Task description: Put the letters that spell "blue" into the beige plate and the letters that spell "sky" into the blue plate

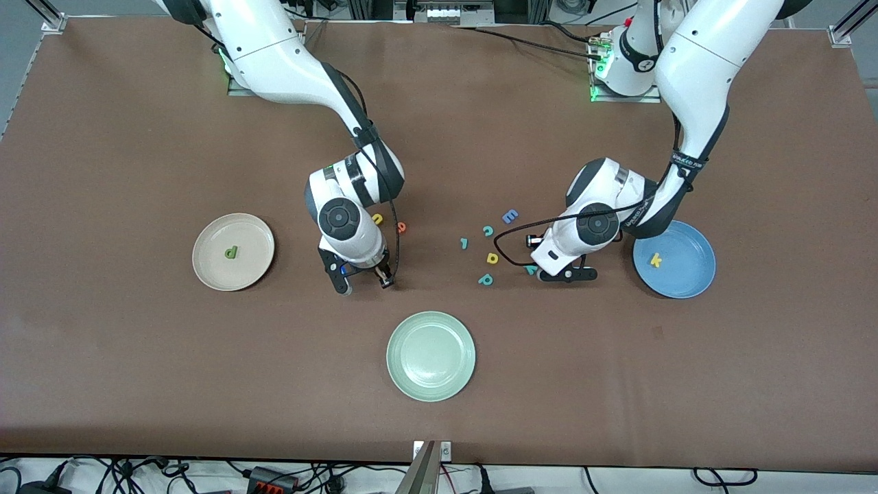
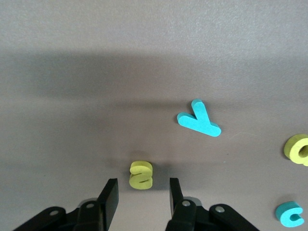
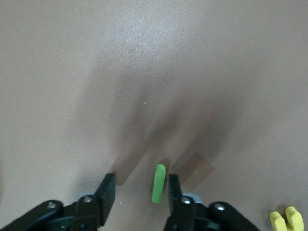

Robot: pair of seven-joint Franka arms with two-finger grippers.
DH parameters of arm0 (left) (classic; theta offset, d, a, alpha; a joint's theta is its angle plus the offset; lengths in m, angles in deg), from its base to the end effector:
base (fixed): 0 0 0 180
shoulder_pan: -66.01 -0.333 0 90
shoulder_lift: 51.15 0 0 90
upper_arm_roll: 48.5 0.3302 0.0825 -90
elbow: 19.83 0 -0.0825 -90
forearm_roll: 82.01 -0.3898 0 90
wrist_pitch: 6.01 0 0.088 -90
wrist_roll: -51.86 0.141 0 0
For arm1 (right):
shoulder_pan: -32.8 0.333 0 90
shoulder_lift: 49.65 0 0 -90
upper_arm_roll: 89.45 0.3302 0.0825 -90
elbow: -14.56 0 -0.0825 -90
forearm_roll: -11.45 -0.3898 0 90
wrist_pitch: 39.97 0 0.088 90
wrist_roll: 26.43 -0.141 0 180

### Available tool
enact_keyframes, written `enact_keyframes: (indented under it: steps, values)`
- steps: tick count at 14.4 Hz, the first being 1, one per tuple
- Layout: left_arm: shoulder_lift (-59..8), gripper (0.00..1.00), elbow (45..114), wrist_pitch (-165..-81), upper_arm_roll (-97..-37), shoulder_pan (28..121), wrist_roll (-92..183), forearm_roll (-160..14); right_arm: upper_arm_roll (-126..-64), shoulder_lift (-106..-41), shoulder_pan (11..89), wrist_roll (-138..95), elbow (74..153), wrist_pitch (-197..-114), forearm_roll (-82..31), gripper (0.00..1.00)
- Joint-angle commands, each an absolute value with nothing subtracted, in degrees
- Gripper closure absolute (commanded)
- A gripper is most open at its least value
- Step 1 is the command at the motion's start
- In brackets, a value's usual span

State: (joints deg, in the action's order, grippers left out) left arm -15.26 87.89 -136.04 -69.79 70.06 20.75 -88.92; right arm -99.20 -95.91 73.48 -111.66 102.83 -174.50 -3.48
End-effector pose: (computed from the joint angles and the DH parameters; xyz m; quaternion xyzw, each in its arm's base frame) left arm 0.5619 -0.2575 0.1531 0.9928 0.0288 -0.1150 0.0151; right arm 0.6057 0.3924 0.1525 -0.8580 0.5125 0.0230 0.0241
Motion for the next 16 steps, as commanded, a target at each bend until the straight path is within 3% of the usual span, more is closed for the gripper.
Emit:
enact_keyframes:
  steps: [1, 2, 4, 5, 8, 11, 16]
  values:
    - [-15.38, 0.52, 89.68, -138.98, -69.95, 69.61, 22.33, -89.04, -99.73, -96.41, 73.94, -110.54, 102.01, -174.09, -3.75, 0.78]
    - [-15.29, 0.57, 89.95, -138.99, -69.86, 69.61, 22.33, -89.04, -99.73, -96.5, 73.85, -110.45, 102.1, -174.01, -3.67, 0.79]
    - [-15.21, 0.8, 90.82, -139.77, -69.77, 69.61, 22.33, -89.12, -99.73, -96.67, 73.85, -109.49, 102.1, -173.92, -3.75, 0.85]
    - [-15.2, 0.86, 91.0, -140.82, -69.77, 69.61, 22.24, -89.04, -99.73, -96.67, 73.76, -109.22, 102.1, -173.92, -3.75, 0.86]
    - [-15.29, 0.93, 91.09, -140.83, -69.68, 69.53, 22.33, -90.08, -99.73, -96.32, 73.41, -108.08, 101.92, -173.48, -3.75, 0.92]
    - [-15.82, 0.93, 90.74, -140.22, -69.6, 69.0, 22.24, -90.27, -100.34, -95.45, 72.53, -103.27, 101.48, -171.29, -3.75, 0.93]
    - [-22.58, 0.92, 89.42, -129.16, -69.6, 63.82, 24.69, -90.35, -103.67, -90.62, 66.74, -83.43, 101.66, -158.31, -3.66, 0.93]
